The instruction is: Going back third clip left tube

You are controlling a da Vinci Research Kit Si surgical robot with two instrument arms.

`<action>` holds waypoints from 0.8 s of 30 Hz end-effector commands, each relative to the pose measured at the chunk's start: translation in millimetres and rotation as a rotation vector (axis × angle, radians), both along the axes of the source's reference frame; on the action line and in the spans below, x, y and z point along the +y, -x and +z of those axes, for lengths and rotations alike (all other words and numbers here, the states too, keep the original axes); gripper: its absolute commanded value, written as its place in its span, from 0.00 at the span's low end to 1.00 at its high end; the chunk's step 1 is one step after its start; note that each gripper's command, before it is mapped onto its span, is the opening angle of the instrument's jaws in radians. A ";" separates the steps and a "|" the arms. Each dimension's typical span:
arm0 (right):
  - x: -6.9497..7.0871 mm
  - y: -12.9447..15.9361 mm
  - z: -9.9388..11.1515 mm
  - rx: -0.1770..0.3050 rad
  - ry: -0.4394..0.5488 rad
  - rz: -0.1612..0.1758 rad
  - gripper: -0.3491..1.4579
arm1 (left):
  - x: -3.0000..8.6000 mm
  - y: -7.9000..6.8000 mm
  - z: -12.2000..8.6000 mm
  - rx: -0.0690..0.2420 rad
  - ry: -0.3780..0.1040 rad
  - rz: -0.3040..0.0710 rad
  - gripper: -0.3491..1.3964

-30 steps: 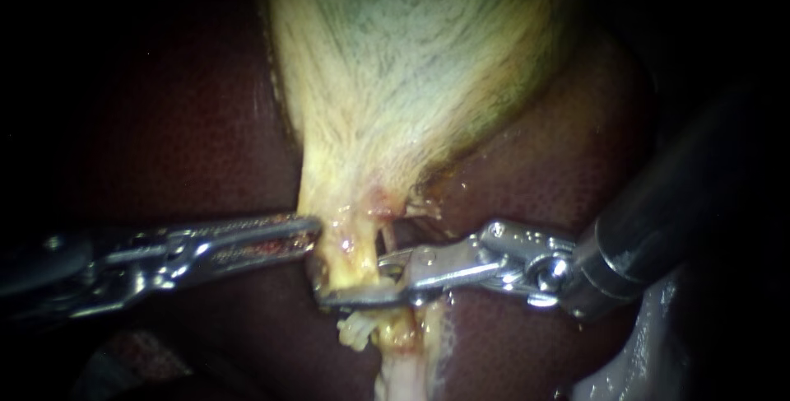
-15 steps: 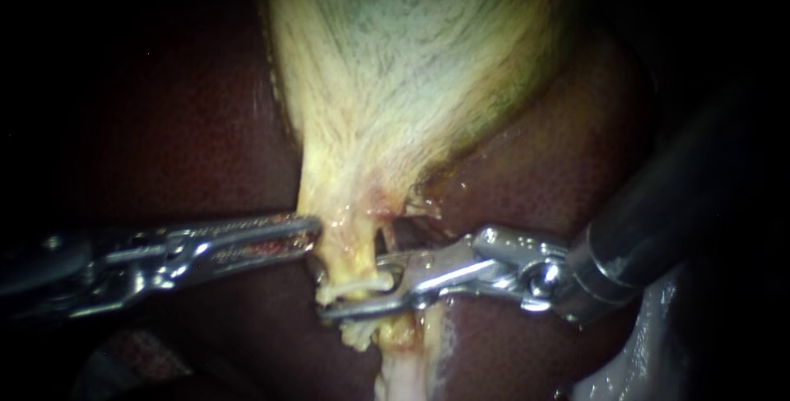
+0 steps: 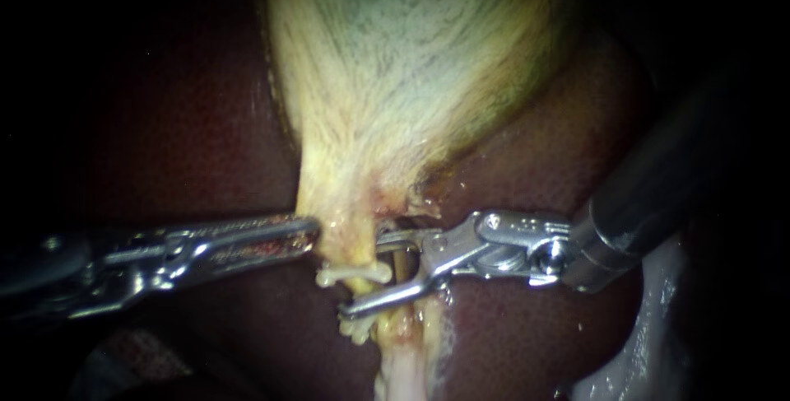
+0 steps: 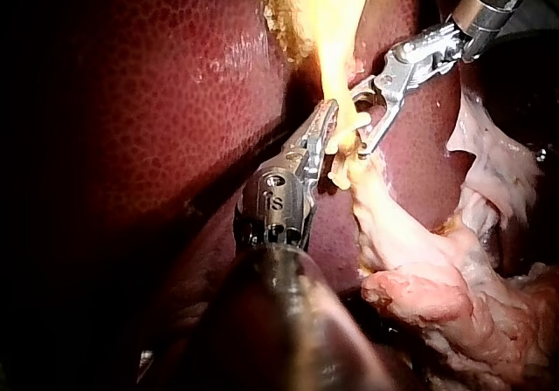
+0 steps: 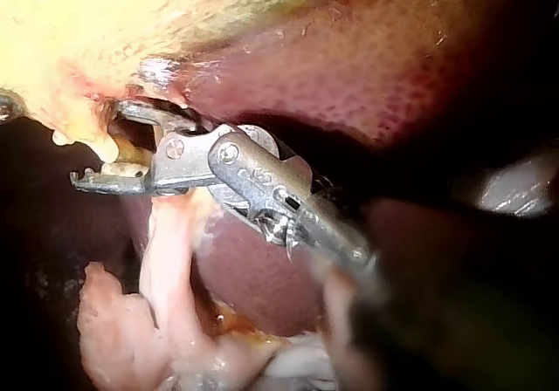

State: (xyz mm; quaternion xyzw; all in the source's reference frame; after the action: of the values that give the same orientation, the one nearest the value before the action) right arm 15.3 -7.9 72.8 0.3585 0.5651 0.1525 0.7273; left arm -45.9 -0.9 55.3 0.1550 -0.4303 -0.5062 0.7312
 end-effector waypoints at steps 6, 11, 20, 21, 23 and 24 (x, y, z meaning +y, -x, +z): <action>-0.4 3.3 -1.2 -0.010 0.033 0.031 0.52 | 0.0 -0.1 0.1 -0.001 0.000 0.001 0.10; 0.6 6.6 -2.7 -0.007 0.124 0.052 0.52 | 0.0 -0.1 0.2 -0.001 0.001 0.002 0.10; 4.3 11.1 -5.6 0.004 0.275 0.063 0.52 | 0.2 -0.2 0.6 -0.002 0.001 0.002 0.10; 4.4 11.3 -5.7 0.004 0.279 0.063 0.52 | 0.2 -0.2 0.6 -0.001 0.001 0.002 0.10; 4.4 11.5 -5.9 0.005 0.284 0.062 0.52 | 0.2 -0.2 0.7 -0.002 0.001 0.002 0.10; 4.3 11.6 -5.9 0.006 0.285 0.062 0.52 | 0.2 -0.2 0.7 -0.001 0.001 0.002 0.10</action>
State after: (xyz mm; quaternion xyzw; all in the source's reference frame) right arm 3.7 -3.7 66.9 0.2344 0.5941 0.0919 0.7640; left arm -45.7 -0.6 56.1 0.1554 -0.4310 -0.5049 0.7315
